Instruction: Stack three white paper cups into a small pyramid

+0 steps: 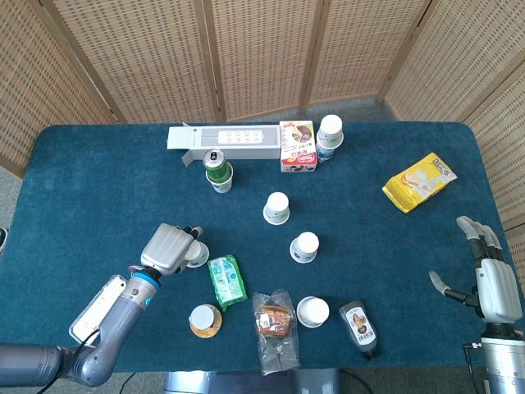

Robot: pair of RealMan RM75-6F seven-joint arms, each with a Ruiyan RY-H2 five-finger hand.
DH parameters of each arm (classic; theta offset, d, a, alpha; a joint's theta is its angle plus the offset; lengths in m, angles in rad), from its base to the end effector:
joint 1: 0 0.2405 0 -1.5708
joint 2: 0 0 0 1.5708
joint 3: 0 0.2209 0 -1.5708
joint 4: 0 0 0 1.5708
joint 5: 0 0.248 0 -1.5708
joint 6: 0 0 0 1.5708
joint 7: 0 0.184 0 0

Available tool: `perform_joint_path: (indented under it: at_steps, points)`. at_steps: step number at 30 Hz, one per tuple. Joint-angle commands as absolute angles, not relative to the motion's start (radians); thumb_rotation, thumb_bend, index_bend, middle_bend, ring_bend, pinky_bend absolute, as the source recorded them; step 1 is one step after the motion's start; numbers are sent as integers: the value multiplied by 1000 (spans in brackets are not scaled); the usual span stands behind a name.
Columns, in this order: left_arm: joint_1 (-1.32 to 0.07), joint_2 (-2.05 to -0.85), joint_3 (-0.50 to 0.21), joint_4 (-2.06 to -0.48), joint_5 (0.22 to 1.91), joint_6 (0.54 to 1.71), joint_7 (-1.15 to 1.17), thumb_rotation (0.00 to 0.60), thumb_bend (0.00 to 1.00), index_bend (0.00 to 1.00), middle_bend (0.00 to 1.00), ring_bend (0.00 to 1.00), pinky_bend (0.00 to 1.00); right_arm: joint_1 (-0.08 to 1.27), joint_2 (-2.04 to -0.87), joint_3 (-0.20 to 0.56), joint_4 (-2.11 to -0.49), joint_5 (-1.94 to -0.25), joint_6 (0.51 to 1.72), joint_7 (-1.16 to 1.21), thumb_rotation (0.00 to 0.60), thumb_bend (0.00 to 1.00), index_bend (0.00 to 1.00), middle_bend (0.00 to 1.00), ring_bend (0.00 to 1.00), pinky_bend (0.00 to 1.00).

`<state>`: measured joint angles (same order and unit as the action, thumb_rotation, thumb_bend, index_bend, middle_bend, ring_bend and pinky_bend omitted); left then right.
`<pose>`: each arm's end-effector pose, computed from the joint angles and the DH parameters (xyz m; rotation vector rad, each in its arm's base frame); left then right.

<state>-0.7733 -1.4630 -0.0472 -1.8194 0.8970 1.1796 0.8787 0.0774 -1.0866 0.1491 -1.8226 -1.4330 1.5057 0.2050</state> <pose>-0.0961 0.3014 -0.0590 -1.9518 -0.6859 -0.6399 -0.2483 -0.2381 0.1226 1.1384 -1.1298 1.2447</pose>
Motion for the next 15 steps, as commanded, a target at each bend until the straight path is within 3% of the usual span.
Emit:
perform_joint_path:
  at_steps: [1,8,15]
  points:
    - [-769,-1458,-53,-1826,926,1190,857,600,356,286,588,576,686,77,-1087,149,-1823,-1433,1506,205,600,275,74,0,0,0]
    - [-743,-1500,-83,-1754,1205,1263,637,600,346,304,574,574,685,78,-1087,150,-1822,-1432,1505,206,600,275,76,0,0,0]
    - [-752,-1568,-132,-1734,1217,1263,621,600,344,314,573,573,686,78,-1086,149,-1822,-1431,1502,208,600,274,79,0,0,0]
